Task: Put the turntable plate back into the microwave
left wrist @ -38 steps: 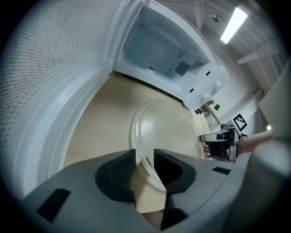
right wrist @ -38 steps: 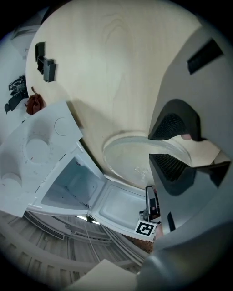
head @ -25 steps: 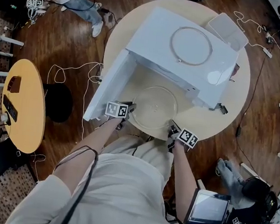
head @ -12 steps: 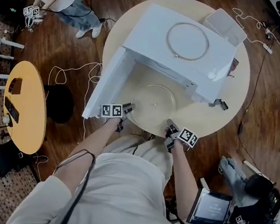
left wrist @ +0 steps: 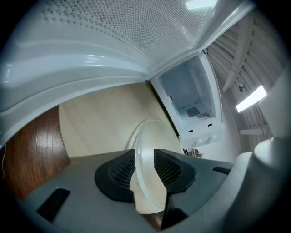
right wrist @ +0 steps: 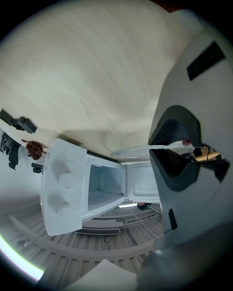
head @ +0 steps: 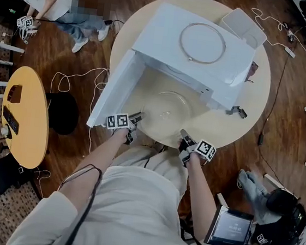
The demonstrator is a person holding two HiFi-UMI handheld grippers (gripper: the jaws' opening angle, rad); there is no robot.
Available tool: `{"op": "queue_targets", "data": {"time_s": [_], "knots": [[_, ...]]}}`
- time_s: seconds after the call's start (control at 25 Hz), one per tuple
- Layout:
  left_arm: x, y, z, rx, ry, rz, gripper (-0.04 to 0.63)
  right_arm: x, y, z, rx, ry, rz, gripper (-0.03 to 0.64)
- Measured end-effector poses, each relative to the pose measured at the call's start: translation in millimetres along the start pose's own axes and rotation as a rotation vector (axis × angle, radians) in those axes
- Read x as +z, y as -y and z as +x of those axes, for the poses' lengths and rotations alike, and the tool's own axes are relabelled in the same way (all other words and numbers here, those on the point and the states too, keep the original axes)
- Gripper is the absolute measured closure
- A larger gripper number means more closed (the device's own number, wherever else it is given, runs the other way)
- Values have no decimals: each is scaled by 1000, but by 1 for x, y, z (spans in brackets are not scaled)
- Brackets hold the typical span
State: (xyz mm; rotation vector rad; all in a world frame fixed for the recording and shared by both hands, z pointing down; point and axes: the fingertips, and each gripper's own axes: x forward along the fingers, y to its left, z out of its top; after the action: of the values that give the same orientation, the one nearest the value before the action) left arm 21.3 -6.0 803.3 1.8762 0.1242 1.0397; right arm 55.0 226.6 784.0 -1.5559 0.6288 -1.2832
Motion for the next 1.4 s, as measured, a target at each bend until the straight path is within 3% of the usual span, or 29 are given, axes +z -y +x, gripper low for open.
{"op": "queue_targets", "data": {"time_s": [0.24, 0.32, 0.48, 0.68, 0.84, 1.12, 1.2, 1.28, 1.4], "knots": [[-18, 1, -2, -8, -40, 3, 483, -5, -2, -3, 7, -10, 16, 588], [-23, 6, -3, -44, -27, -45, 463, -8, -6, -4, 15, -13, 25, 588], [-19, 11, -6, -125, 60, -215, 443, -8, -7, -5, 24, -5, 47, 587], [-34, 10, 1, -128, 7, -224, 443, -12, -10, -5, 42, 3, 75, 586], [-37, 19, 4, -206, 30, -330, 443, -17, -16, -5, 42, -12, 66, 587], [-25, 21, 9, -249, 108, -465, 446, -18, -10, -8, 39, 9, 95, 586], [-25, 20, 9, -236, 108, -480, 468, -18, -9, -9, 36, 10, 95, 586], [-26, 19, 8, -233, 110, -507, 531, -17, -10, -9, 51, 17, 107, 586], [-25, 25, 8, -262, 112, -556, 545, -13, -8, -10, 66, 33, 137, 586]]}}
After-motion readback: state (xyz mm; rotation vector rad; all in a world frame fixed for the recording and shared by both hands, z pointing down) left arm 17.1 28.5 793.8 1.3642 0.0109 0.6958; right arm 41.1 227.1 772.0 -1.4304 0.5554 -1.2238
